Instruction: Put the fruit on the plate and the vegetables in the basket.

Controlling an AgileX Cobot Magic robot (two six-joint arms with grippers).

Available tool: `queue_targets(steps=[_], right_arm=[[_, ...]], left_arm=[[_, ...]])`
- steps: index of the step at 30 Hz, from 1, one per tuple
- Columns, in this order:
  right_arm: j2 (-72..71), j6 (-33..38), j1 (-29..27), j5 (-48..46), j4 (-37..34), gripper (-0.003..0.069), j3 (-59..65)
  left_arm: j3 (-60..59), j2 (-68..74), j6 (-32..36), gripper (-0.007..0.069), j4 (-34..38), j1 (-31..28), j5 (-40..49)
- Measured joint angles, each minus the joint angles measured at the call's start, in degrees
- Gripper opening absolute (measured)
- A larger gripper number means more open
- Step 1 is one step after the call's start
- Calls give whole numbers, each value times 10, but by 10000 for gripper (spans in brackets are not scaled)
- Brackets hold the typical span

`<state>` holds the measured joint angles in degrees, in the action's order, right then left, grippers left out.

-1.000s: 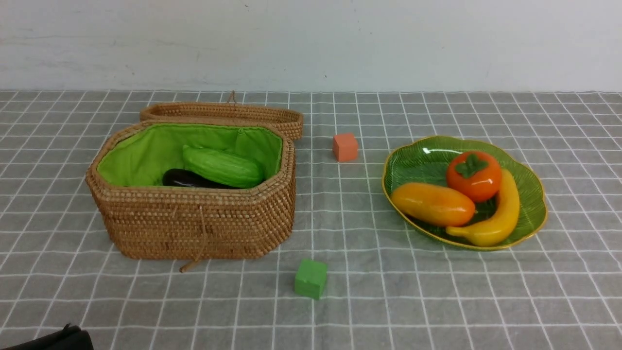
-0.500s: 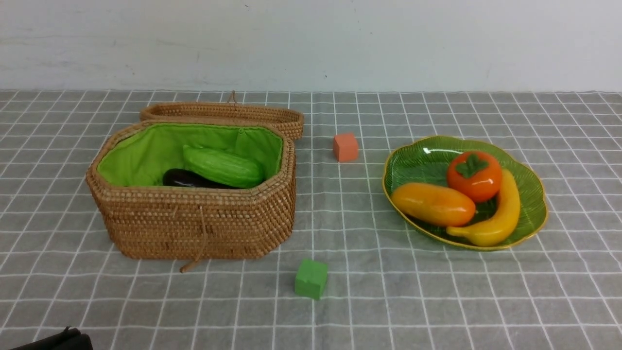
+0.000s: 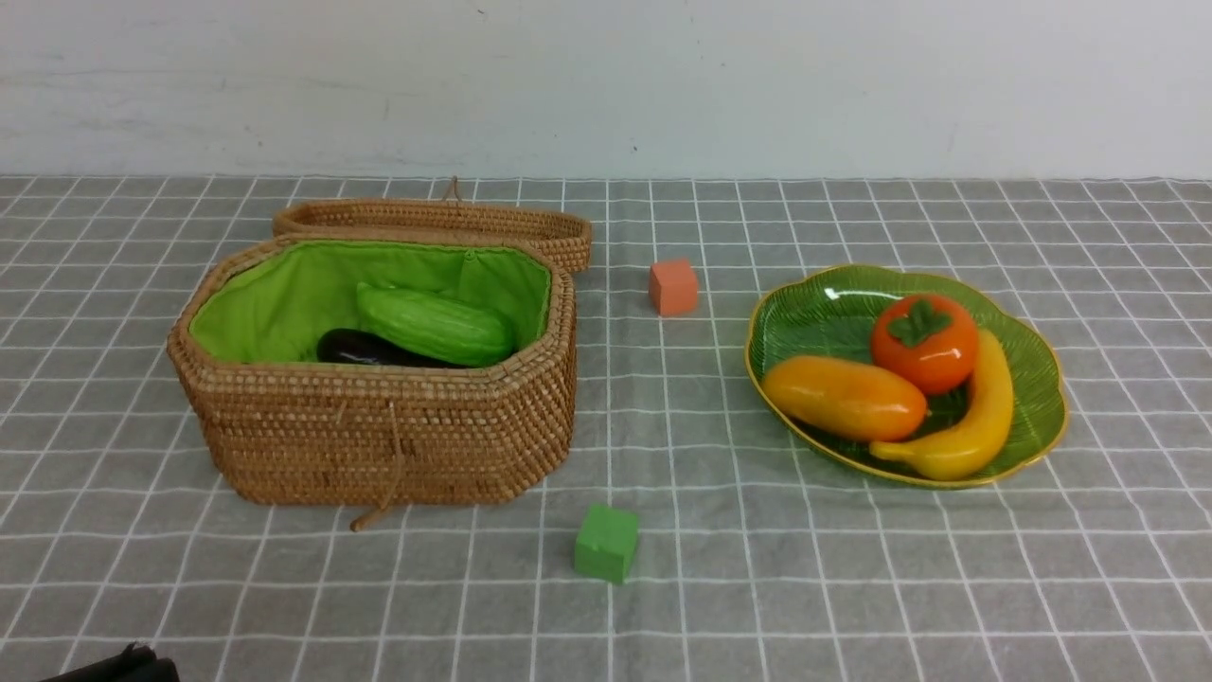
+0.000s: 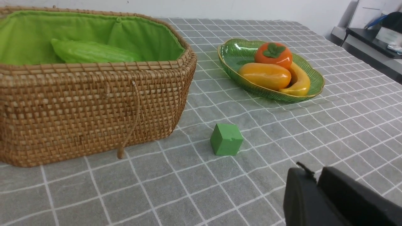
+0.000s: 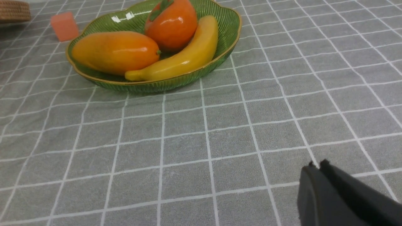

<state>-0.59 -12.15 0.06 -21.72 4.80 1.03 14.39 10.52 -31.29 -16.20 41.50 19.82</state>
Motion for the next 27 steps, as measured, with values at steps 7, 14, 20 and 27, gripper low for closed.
queue_targets(steps=[7, 14, 20, 27], right_arm=[[0, 0, 0, 0, 0, 18, 0], [0, 0, 0, 0, 0, 20, 0], [-1, 0, 0, 0, 0, 25, 0], [-1, 0, 0, 0, 0, 34, 0]], left_arm=[[-18, -16, 1, 66, -6, -96, -39], [-118, -107, 136, -13, 143, -331, -93], [-161, -110, 221, -13, 215, -360, 15], [-162, -110, 186, -13, 227, -360, 22]])
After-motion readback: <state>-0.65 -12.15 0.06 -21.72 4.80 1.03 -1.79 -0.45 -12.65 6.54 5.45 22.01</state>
